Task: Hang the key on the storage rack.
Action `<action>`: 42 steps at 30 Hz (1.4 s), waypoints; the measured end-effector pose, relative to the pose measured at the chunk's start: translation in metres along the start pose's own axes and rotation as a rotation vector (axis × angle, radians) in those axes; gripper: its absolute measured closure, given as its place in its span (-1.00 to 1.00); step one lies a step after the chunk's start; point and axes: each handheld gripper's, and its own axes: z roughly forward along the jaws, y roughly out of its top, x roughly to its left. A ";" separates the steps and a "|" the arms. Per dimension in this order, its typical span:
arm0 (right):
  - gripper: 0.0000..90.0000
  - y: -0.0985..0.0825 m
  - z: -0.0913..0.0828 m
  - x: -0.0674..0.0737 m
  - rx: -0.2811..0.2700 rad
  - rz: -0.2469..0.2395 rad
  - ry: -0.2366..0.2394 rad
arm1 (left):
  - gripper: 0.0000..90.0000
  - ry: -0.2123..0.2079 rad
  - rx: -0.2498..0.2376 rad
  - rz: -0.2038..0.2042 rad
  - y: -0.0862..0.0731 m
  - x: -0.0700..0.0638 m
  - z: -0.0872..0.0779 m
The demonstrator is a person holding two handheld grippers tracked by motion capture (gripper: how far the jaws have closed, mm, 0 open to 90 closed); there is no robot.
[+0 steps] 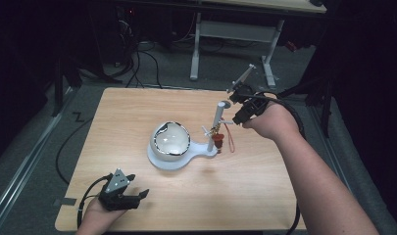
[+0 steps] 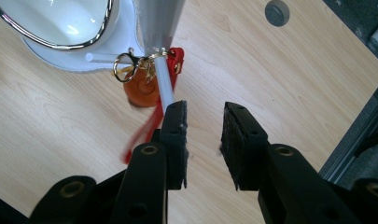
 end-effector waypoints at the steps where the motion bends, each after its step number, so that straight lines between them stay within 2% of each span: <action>1: 0.56 -0.001 0.000 0.001 0.000 0.010 0.000 | -0.43 0.000 0.000 0.001 0.000 0.000 0.000; 2: 0.54 -0.002 0.000 -0.001 -0.004 -0.001 -0.006 | -0.43 0.000 0.001 0.002 0.000 0.000 0.000; 7: 0.48 -0.009 0.000 -0.003 -0.025 0.035 -0.014 | -0.43 0.000 0.003 0.004 0.000 -0.001 0.000; 12: 0.36 -0.022 0.011 -0.008 -0.057 0.075 -0.017 | -0.43 -0.001 0.005 0.004 0.000 -0.001 0.001; 14: 0.32 -0.029 0.018 -0.010 -0.068 0.112 -0.012 | -0.43 -0.002 0.006 0.005 0.000 -0.001 0.001; 20: 0.22 -0.056 0.048 -0.016 -0.089 0.176 -0.002 | -0.43 -0.003 0.010 0.008 0.000 -0.002 0.003; 25: 0.14 -0.079 0.072 -0.016 -0.122 0.202 -0.006 | -0.43 -0.004 0.017 0.009 -0.001 -0.003 0.004; 29: 0.11 -0.099 0.087 -0.010 -0.166 0.215 -0.007 | -0.43 -0.009 0.023 0.012 -0.001 -0.004 0.006; 31: 0.03 -0.111 0.096 -0.006 -0.198 0.222 -0.011 | -0.43 -0.010 0.030 0.016 -0.002 -0.005 0.006; 34: 0.01 -0.130 0.109 0.002 -0.250 0.250 -0.009 | -0.43 -0.012 0.031 0.016 -0.002 -0.005 0.007; 37: -0.03 -0.149 0.122 0.013 -0.290 0.273 -0.004 | -0.43 -0.013 0.030 0.017 -0.002 -0.005 0.008; 39: -0.09 -0.161 0.131 0.022 -0.313 0.259 0.005 | -0.43 -0.015 0.029 0.020 -0.001 -0.005 0.008; 42: -0.11 -0.180 0.144 0.034 -0.356 0.289 0.023 | -0.43 -0.017 0.024 0.014 0.000 -0.005 0.008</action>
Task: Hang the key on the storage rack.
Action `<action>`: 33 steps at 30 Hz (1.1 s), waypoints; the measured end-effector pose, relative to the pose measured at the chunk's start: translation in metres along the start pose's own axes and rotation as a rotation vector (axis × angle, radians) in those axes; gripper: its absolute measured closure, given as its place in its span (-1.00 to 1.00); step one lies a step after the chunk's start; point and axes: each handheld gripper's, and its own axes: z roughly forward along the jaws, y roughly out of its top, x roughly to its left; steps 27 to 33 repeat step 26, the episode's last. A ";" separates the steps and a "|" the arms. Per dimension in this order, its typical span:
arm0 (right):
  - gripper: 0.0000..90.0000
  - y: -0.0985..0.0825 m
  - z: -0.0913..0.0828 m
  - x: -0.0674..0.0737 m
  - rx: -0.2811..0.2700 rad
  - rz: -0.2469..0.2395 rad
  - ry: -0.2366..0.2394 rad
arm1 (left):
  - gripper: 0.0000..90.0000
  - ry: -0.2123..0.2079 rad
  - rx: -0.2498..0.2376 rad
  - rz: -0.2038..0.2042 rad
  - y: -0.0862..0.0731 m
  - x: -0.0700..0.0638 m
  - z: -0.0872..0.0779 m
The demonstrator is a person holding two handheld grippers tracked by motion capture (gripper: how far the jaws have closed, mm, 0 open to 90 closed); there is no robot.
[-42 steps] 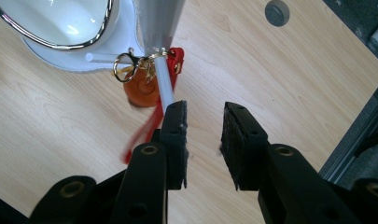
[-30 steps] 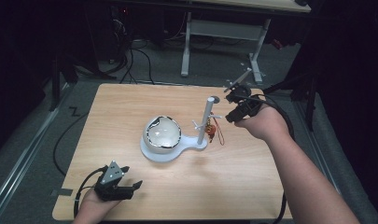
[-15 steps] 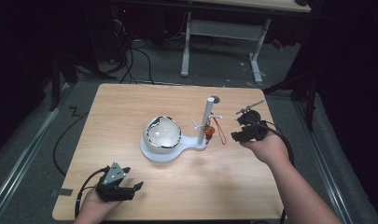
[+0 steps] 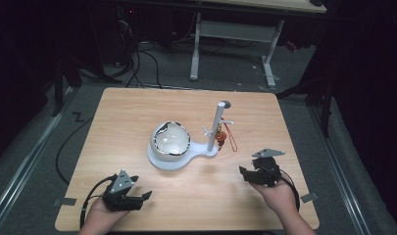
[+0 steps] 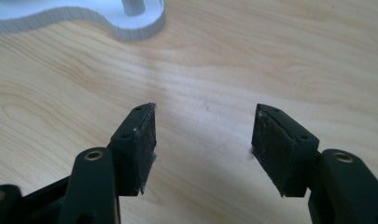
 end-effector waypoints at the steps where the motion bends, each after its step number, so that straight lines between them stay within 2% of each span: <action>1: -0.12 -0.009 0.001 0.003 -0.015 0.010 -0.008 | -0.43 0.000 0.001 0.001 0.000 0.000 0.000; 6: -0.20 -0.036 0.003 0.012 -0.087 0.000 -0.047 | -0.43 -0.006 -0.005 -0.003 0.000 -0.001 0.001; 8: -0.23 -0.044 0.005 0.014 -0.107 -0.021 -0.062 | -0.43 -0.004 -0.004 -0.005 0.000 -0.001 0.001; 11: -0.33 -0.049 0.013 0.012 -0.076 -0.030 -0.031 | -0.43 -0.001 -0.001 -0.014 -0.001 0.001 0.003; 13: -0.34 -0.049 0.016 0.013 -0.089 -0.071 -0.039 | -0.44 -0.001 -0.004 -0.021 0.000 0.001 0.003; 14: -0.36 -0.048 0.019 0.012 -0.095 -0.080 -0.028 | -0.44 0.001 -0.005 -0.020 0.000 0.001 0.003; 16: -0.39 -0.047 0.022 0.010 -0.100 -0.062 -0.011 | -0.44 0.004 -0.005 -0.019 0.000 0.001 0.003; 19: -0.39 -0.046 0.022 0.004 -0.108 -0.005 -0.006 | -0.44 0.005 -0.002 -0.023 -0.002 0.002 0.002; 22: -0.38 -0.047 0.019 0.000 -0.119 0.018 -0.010 | -0.44 0.002 -0.004 -0.027 -0.002 0.002 0.003; 33: -0.38 -0.051 0.017 -0.002 -0.119 0.026 -0.018 | -0.44 -0.011 -0.009 -0.020 0.002 0.002 0.005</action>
